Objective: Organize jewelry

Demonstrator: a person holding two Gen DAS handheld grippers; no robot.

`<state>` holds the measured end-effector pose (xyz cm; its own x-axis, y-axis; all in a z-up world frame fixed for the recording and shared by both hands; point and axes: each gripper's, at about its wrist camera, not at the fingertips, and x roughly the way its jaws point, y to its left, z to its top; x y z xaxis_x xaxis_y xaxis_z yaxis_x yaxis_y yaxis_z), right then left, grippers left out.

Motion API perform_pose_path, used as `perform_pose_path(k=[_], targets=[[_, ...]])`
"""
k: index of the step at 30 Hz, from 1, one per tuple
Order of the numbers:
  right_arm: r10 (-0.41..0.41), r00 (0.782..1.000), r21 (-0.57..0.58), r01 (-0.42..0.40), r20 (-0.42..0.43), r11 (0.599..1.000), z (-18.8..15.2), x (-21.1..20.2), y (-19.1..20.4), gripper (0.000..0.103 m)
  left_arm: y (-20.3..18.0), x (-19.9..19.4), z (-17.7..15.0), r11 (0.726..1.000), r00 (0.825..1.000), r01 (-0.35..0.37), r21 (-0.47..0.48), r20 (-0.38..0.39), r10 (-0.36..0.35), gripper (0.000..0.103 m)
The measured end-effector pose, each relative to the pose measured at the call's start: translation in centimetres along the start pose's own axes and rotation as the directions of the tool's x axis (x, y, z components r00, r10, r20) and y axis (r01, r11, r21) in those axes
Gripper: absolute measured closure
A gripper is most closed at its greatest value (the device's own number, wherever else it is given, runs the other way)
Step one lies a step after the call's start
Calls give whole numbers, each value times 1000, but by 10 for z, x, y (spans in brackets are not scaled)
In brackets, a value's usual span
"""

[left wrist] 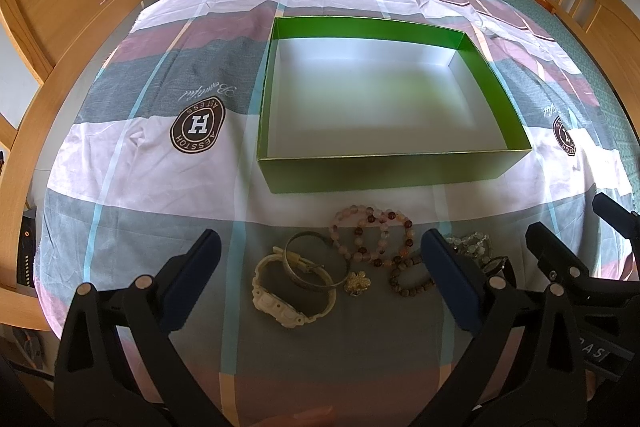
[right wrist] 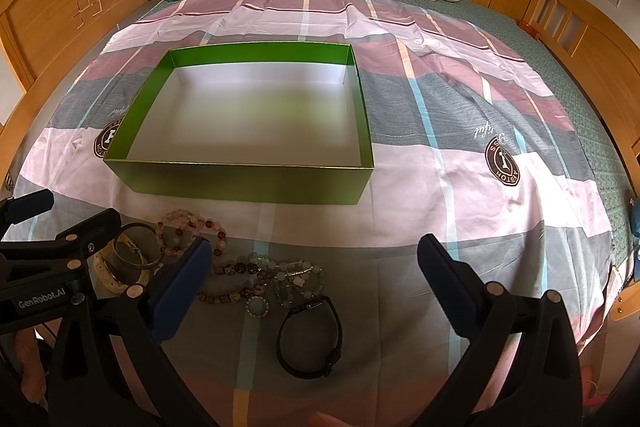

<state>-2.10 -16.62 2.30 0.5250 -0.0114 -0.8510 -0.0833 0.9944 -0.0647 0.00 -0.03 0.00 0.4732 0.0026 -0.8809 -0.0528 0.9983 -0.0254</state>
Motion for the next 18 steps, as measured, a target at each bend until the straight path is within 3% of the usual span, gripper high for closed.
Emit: perform_pose_path(k=[14,18], targets=[[-5,1000,-1,5,0,1000,0,-2,0,1,8,7,-6,1000,1000,-16,10,-6,16,2],[-73,997,-4,73,-11,997,3,2,-12,1,23,14,-2,1000,999,8,14,-48,-8,2]])
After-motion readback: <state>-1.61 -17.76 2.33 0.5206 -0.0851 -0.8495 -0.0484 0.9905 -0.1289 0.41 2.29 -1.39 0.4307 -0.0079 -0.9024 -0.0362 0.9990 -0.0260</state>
